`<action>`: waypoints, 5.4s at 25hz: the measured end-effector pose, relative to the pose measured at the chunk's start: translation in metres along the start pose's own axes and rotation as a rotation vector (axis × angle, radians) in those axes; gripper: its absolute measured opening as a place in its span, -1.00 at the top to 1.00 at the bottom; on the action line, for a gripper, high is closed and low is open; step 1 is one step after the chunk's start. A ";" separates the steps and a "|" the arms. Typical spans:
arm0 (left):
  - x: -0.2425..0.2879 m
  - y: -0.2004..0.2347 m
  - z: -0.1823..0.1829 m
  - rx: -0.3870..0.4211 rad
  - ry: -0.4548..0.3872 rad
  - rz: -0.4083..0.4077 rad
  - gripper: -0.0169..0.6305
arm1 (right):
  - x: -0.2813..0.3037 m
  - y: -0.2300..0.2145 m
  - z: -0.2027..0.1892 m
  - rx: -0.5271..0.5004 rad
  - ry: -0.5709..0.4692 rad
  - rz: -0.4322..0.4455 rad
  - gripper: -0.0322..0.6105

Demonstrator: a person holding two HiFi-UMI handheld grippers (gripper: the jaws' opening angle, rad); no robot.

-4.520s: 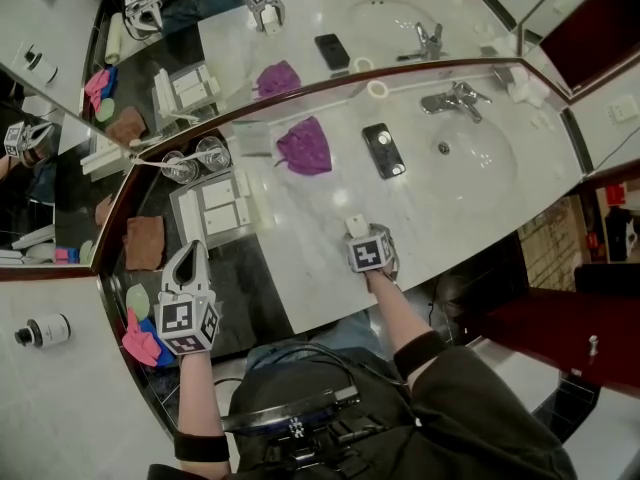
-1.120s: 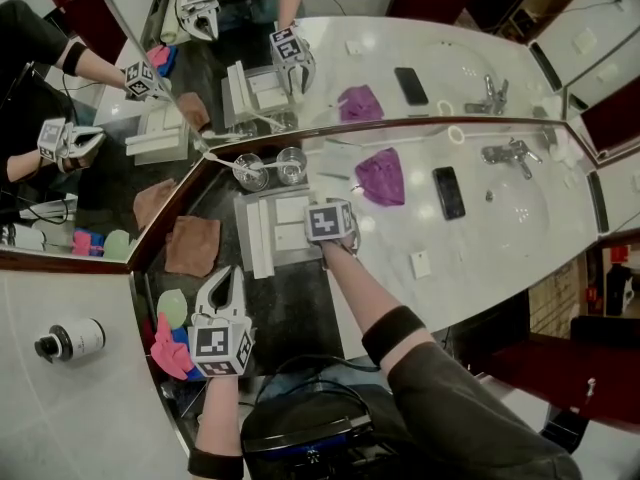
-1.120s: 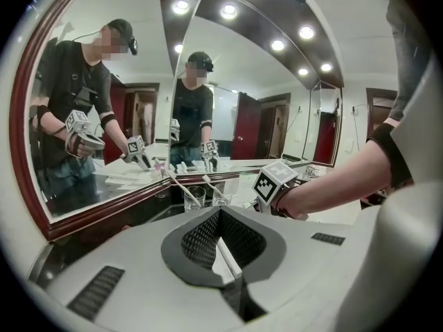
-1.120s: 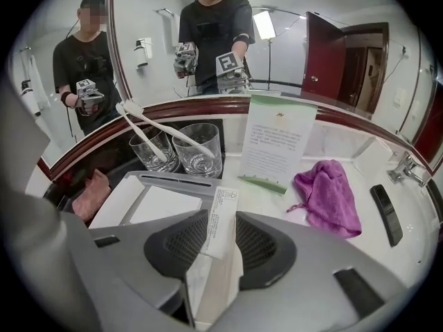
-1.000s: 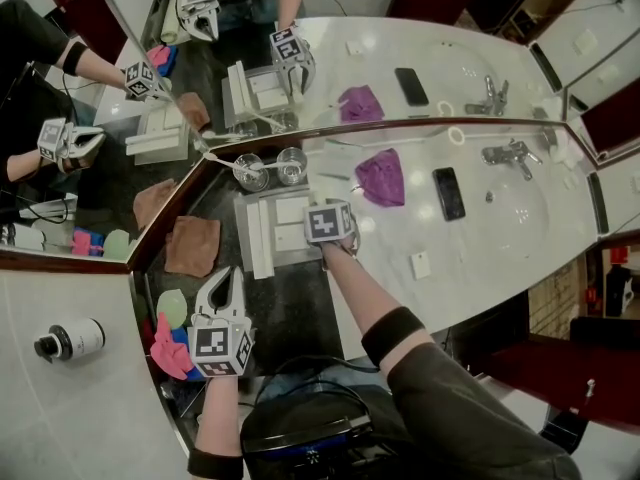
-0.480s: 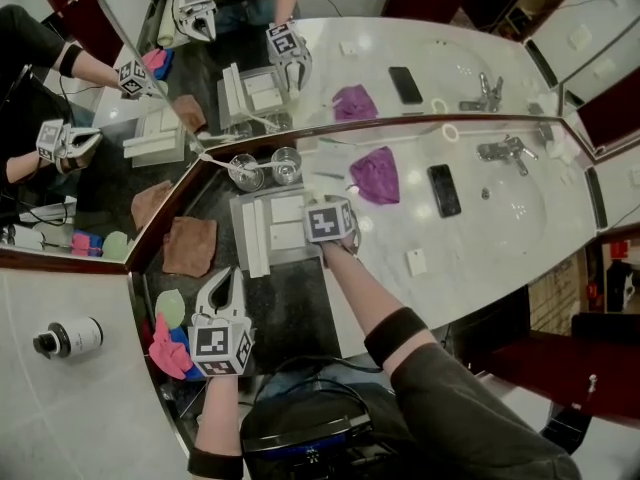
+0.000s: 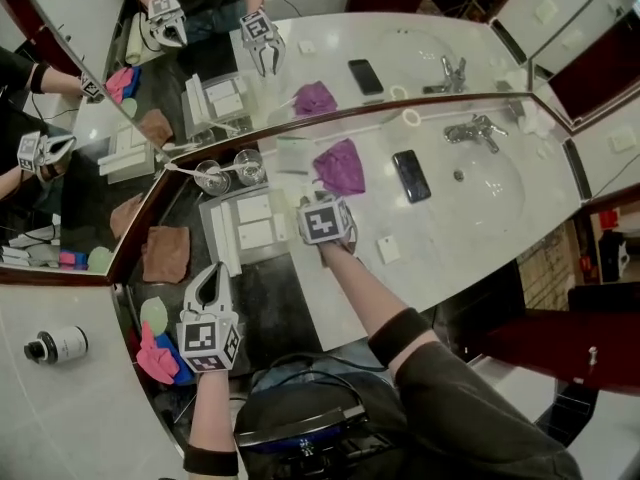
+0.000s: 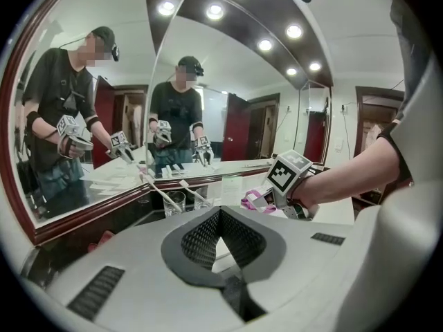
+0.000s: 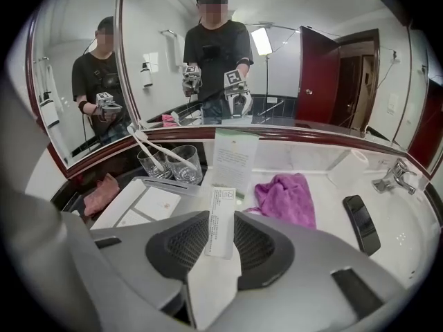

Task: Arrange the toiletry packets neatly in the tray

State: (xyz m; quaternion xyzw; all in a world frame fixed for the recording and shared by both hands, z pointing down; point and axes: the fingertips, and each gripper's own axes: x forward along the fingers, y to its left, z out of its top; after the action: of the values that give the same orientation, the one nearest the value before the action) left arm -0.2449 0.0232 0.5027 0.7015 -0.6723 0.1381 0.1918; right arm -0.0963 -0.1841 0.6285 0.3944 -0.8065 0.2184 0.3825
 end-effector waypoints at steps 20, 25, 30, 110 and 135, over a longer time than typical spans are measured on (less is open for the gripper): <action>0.061 -0.169 0.021 0.051 0.006 -0.147 0.95 | -0.097 -0.208 -0.167 0.068 0.142 -0.037 0.50; 0.062 -0.188 0.020 0.064 0.021 -0.141 0.95 | -0.093 -0.226 -0.192 0.059 0.188 -0.027 0.50; 0.062 -0.188 0.014 0.063 0.041 -0.108 0.95 | -0.079 -0.231 -0.206 0.050 0.220 -0.001 0.50; -0.026 -0.001 0.018 0.000 -0.087 -0.021 0.95 | -0.090 0.086 -0.031 -0.110 -0.155 0.197 0.56; -0.017 0.059 -0.019 -0.101 -0.048 0.012 0.95 | 0.041 0.081 -0.057 -0.009 0.170 0.034 0.23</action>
State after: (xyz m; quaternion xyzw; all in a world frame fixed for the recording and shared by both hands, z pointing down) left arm -0.3031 0.0455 0.5165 0.6899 -0.6871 0.0885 0.2100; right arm -0.1524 -0.1174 0.6917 0.3589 -0.7786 0.2541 0.4477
